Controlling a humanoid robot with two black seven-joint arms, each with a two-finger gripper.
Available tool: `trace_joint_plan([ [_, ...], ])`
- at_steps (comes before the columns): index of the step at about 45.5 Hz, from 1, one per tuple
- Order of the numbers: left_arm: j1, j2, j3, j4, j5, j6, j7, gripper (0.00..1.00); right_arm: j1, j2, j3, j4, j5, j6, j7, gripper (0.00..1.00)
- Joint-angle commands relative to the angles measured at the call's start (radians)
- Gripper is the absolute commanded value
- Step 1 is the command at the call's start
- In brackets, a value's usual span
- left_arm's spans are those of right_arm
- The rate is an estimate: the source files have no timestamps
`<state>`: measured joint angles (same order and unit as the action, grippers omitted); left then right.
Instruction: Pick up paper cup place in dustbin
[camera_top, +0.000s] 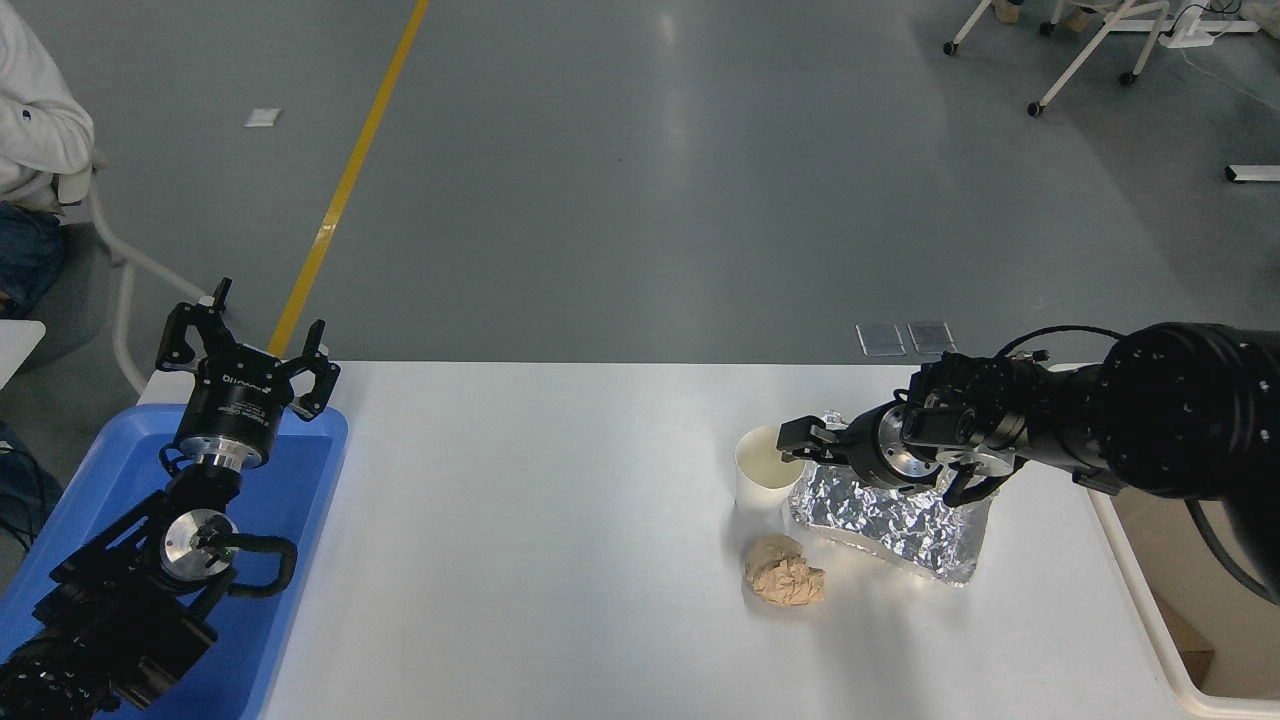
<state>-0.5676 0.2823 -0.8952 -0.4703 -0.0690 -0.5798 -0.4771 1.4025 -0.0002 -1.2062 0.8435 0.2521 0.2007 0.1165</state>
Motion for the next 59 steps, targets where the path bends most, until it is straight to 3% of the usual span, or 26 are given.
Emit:
trace_joint_plan([
  [1,0.0,0.0,-0.001,0.001,0.0,0.0,0.0,0.99,-0.017,0.0,0.011,-0.011,0.003,-0.017,0.003,0.43],
  [4,0.0,0.0,-0.001,0.001,0.0,0.0,0.0,0.99,-0.016,0.0,0.023,-0.006,0.001,-0.015,0.008,0.31],
  [9,0.0,0.0,0.001,0.001,0.0,0.0,0.0,0.99,-0.017,0.0,0.042,-0.003,0.0,-0.014,0.011,0.3],
  [13,0.0,0.0,0.001,0.001,0.0,0.0,0.0,0.99,-0.019,0.0,0.042,0.0,-0.007,-0.012,0.017,0.14],
  [17,0.0,0.0,0.001,0.001,0.0,0.0,0.0,0.99,-0.008,0.0,0.057,0.017,-0.013,-0.009,0.052,0.0],
  [23,0.0,0.0,0.001,0.001,0.0,0.0,0.0,0.99,0.015,0.0,0.06,0.026,-0.022,-0.006,0.1,0.0],
  [41,0.0,0.0,0.001,-0.001,0.0,0.0,0.0,0.99,0.199,0.0,0.053,0.098,-0.082,0.002,0.101,0.0],
  [59,0.0,0.0,0.001,0.001,0.0,0.0,0.0,0.99,0.48,-0.257,0.066,0.131,-0.158,0.083,0.111,0.0],
])
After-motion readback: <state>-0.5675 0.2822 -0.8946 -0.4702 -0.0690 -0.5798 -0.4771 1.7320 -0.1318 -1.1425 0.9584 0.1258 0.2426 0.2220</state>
